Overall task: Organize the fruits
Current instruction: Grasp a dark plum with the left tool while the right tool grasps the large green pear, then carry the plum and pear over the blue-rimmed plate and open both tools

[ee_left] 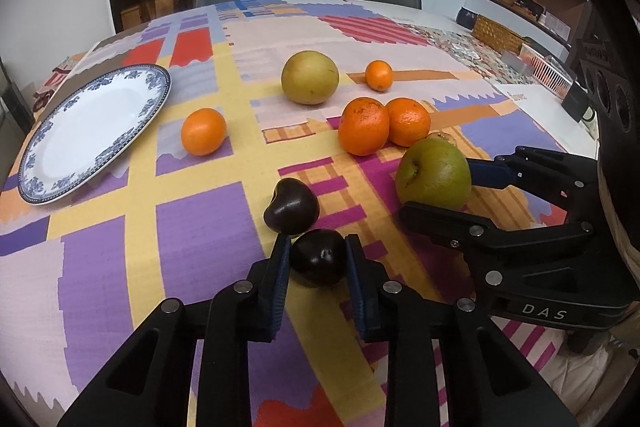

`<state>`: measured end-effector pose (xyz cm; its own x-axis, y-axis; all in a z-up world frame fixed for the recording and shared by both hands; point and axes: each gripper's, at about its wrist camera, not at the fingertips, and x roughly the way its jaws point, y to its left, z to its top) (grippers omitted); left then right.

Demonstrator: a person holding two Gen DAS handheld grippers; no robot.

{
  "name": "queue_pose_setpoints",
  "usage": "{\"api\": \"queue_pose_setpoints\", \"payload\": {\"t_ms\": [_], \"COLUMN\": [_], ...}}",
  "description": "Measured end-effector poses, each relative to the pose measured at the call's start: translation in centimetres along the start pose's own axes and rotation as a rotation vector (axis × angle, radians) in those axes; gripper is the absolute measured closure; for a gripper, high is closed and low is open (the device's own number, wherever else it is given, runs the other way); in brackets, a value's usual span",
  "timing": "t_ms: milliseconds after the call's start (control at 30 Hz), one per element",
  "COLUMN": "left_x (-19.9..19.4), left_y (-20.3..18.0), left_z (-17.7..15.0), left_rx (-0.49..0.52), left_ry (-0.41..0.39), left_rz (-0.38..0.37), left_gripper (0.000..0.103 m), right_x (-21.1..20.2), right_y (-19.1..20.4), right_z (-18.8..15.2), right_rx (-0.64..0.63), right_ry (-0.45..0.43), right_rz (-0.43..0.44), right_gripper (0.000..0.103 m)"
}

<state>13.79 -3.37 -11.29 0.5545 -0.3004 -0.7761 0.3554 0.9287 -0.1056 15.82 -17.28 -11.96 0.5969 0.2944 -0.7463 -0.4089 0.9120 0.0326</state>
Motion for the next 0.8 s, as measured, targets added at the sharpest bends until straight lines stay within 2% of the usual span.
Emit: {"api": "queue_pose_setpoints", "payload": {"t_ms": [367, 800], "left_x": [-3.1, -7.5], "left_y": [1.0, 5.1], "left_z": [0.5, 1.3], "left_rx": [-0.032, -0.088], "left_ry": [-0.087, -0.202], "left_rz": [0.062, 0.190], "left_gripper": [0.076, 0.076], "right_x": [-1.3, -3.0], "right_y": [0.6, 4.1], "right_z": [0.3, 4.6], "right_rx": [0.026, -0.018], "right_ry": [-0.039, -0.137], "right_rz": [0.018, 0.070], "right_gripper": [0.051, 0.051]}}
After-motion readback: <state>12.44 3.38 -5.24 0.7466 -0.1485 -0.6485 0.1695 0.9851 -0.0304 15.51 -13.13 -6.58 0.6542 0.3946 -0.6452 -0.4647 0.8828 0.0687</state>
